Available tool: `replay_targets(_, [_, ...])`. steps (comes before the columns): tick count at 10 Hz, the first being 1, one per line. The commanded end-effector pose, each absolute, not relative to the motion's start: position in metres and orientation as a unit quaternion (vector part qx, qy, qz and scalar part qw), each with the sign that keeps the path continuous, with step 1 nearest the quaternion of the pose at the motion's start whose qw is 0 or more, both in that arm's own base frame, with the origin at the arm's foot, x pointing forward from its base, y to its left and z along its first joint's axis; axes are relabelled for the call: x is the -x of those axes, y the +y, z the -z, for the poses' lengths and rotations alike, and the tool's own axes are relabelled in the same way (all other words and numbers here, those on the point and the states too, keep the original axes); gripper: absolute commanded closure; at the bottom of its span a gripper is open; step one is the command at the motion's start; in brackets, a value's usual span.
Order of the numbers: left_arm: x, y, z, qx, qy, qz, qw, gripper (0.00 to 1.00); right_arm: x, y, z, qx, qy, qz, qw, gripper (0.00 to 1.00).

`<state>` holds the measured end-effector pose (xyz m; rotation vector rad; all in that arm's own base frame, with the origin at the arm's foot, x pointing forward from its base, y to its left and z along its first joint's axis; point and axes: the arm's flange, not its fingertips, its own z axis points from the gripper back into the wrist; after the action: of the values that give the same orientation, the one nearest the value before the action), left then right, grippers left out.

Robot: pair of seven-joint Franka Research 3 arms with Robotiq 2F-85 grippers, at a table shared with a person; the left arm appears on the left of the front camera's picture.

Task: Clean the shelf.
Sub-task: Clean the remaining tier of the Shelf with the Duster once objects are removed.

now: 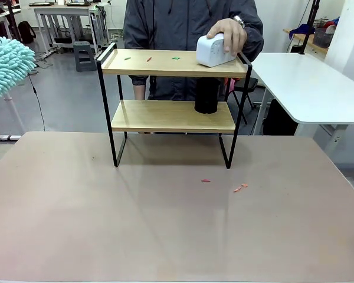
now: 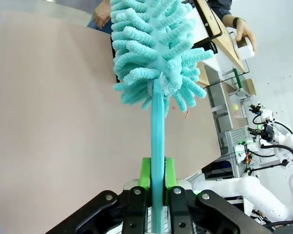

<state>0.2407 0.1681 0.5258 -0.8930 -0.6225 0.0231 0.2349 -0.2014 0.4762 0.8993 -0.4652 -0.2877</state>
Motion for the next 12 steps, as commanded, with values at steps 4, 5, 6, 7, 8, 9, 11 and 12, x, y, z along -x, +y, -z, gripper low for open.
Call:
replay_targets(4, [-0.254, 0.155, -0.553, 0.390, -0.296, -0.053, 0.871, 0.88, -0.237, -0.201, -0.477, -0.437, -0.235, 0.128, 0.859, 0.00])
replay_targets(5, [-0.269, 0.137, -0.592, 0.389, -0.287, -0.058, 0.873, 0.88, -0.237, -0.201, -0.477, -0.437, -0.235, 0.128, 0.859, 0.00])
replay_targets(6, [-0.287, 0.112, -0.632, 0.393, -0.282, -0.059, 0.873, 0.88, -0.237, -0.201, -0.477, -0.437, -0.235, 0.128, 0.859, 0.00])
replay_targets(7, [-0.309, 0.076, -0.669, 0.380, -0.314, -0.072, 0.867, 0.88, -0.237, -0.201, -0.477, -0.437, -0.235, 0.128, 0.859, 0.00])
replay_targets(8, [-0.323, 0.038, -0.689, 0.377, -0.309, -0.056, 0.871, 0.88, -0.237, -0.201, -0.477, -0.437, -0.235, 0.128, 0.859, 0.00])
replay_targets(9, [-0.331, -0.004, -0.693, 0.365, -0.292, -0.030, 0.884, 0.88, -0.237, -0.201, -0.477, -0.437, -0.235, 0.128, 0.859, 0.00])
replay_targets(11, [-0.335, -0.097, -0.676, 0.326, -0.297, 0.009, 0.898, 0.88, -0.237, -0.201, -0.477, -0.437, -0.235, 0.128, 0.859, 0.00])
replay_targets(12, [-0.335, -0.124, -0.668, 0.333, -0.304, 0.008, 0.893, 0.88, -0.237, -0.201, -0.477, -0.437, -0.235, 0.128, 0.859, 0.00])
